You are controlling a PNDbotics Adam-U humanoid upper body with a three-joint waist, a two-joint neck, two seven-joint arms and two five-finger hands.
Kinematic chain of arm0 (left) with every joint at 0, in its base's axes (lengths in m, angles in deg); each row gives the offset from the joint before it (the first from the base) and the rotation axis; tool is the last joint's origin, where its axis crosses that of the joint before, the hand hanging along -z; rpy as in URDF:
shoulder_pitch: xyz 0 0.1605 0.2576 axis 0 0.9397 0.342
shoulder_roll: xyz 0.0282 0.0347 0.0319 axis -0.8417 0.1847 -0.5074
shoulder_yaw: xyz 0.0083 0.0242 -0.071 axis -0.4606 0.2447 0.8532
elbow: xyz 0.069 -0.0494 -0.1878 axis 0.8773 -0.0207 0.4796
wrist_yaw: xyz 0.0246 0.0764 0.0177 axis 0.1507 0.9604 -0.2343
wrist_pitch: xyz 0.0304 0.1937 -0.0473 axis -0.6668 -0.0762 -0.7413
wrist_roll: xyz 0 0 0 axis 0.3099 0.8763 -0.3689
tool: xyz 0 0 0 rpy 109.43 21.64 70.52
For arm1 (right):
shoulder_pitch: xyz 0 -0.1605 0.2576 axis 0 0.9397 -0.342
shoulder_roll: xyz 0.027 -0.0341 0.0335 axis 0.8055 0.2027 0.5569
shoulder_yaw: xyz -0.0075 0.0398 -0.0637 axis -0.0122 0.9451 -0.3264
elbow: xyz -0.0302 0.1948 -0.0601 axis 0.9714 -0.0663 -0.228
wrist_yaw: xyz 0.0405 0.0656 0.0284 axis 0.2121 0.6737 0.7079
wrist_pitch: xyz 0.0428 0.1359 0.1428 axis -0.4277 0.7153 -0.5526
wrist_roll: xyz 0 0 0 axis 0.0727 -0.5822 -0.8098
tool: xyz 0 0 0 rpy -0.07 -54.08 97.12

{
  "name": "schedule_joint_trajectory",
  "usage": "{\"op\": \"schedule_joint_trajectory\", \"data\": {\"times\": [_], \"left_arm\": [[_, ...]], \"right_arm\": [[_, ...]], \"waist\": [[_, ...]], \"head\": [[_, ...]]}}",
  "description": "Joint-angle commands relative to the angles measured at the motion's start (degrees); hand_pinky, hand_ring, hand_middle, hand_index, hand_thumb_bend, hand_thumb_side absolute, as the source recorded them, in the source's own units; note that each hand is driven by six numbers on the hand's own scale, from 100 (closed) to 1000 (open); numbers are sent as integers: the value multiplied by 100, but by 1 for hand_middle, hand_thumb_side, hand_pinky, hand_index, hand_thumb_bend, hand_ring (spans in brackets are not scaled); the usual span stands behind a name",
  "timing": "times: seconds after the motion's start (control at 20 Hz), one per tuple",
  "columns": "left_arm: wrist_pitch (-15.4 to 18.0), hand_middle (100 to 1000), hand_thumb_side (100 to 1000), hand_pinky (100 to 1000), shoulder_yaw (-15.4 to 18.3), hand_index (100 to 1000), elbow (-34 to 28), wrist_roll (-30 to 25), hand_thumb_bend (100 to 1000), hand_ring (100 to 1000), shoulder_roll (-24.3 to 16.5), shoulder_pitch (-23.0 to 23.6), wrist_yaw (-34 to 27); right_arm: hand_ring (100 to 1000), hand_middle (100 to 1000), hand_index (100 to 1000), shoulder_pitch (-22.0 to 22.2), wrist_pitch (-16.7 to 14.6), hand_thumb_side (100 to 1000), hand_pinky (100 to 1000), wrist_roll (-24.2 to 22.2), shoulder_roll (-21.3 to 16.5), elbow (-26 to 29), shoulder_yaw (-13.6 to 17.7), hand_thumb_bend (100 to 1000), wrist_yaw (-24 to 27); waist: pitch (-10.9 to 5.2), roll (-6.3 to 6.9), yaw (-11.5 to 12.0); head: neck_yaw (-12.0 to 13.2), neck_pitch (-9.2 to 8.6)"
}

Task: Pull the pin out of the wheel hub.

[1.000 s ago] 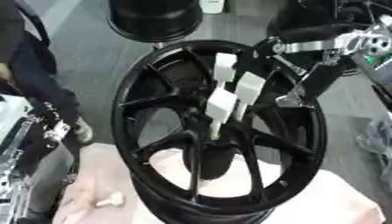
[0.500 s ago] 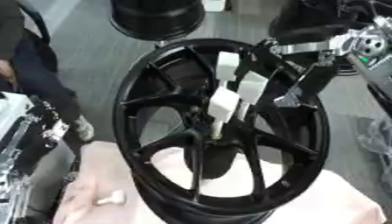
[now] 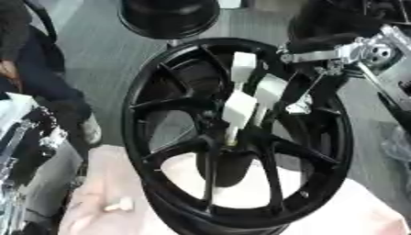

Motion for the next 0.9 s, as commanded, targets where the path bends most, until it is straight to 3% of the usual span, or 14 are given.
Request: {"op": "schedule_joint_trajectory", "data": {"times": [0.05,0.6,0.9], "left_arm": [[4,718,546,643,-23,788,-126,-20,462,729,-66,-82,2],[8,718,545,644,-20,789,-132,-39,465,728,-63,-95,8],[5,717,545,644,-17,789,-132,-47,465,728,-59,-89,15]], "right_arm": [[874,765,863,-83,-112,120,814,-78,-89,-10,91,219,-34],[859,719,839,-85,-108,100,806,-105,-97,-48,114,196,-27],[830,612,760,-99,-46,100,791,-67,-99,-50,151,152,5]], "waist": [[-59,30,12],[-46,30,34],[-54,27,33]], "head": [[-23,-57],[-38,-73],[-28,-68]]}}
